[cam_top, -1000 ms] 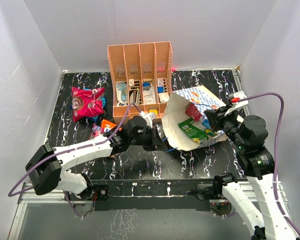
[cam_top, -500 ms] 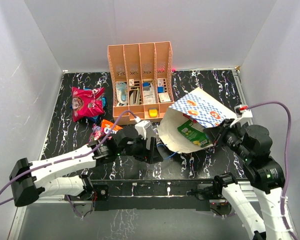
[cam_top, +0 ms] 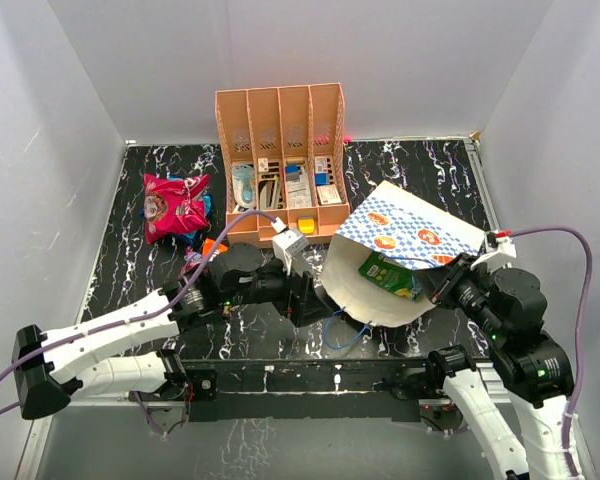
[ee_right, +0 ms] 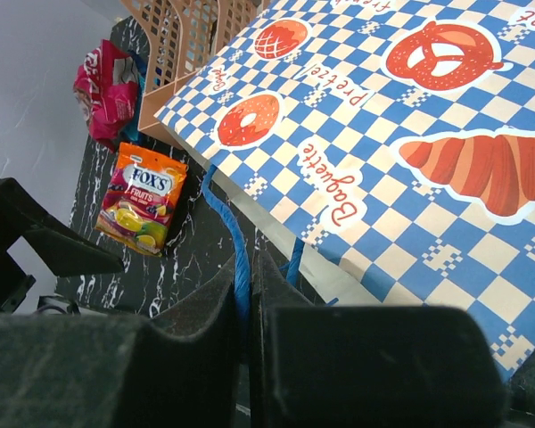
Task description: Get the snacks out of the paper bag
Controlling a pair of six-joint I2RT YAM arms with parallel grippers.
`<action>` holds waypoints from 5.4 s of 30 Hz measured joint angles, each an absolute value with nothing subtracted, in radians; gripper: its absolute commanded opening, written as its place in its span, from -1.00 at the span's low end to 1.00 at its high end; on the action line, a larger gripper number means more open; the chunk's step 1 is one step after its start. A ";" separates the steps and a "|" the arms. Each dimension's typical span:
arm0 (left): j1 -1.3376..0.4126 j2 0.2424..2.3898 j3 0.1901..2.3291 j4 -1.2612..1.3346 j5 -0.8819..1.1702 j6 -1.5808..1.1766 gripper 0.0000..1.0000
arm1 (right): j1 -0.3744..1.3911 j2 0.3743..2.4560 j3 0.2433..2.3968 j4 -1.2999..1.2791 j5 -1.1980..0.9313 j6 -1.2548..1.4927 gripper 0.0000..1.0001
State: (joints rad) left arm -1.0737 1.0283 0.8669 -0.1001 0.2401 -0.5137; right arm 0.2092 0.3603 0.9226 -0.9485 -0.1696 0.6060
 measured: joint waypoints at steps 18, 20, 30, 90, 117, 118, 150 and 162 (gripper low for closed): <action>-1.251 1.416 0.836 0.437 0.137 0.244 0.27 | 0.209 0.643 1.206 -0.860 -0.214 0.442 -0.85; -1.251 1.505 0.872 0.443 0.114 0.373 0.22 | 0.209 0.650 1.229 -0.860 -0.221 0.431 -0.85; -1.212 1.817 1.031 0.448 0.062 0.665 0.17 | 0.209 0.734 1.333 -0.873 -0.149 0.415 -0.84; -1.220 1.623 1.280 0.084 -0.156 0.484 -1.00 | 0.209 0.876 1.483 -0.940 0.038 0.245 -0.85; -1.212 0.945 1.322 -0.399 -0.527 -0.011 -1.00 | 0.209 0.813 1.483 -0.944 0.049 0.294 -0.85; -1.212 0.926 1.323 -0.419 -0.571 -0.029 -1.00 | 0.209 0.811 1.483 -0.944 0.046 0.294 -0.85; -0.364 1.103 0.950 -0.642 0.051 -0.517 -1.00 | 0.209 0.810 1.447 -0.915 -0.030 0.298 -0.85; -0.338 1.105 0.764 -0.550 -0.104 -0.580 -1.00 | 0.209 0.797 1.443 -0.915 -0.033 0.298 -0.85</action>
State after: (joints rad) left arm -0.3378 1.1046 0.7643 -0.5503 -0.1036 -0.5797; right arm 0.2092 0.7971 1.4433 -0.9154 -0.0330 0.2981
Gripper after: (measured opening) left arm 0.008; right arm 0.078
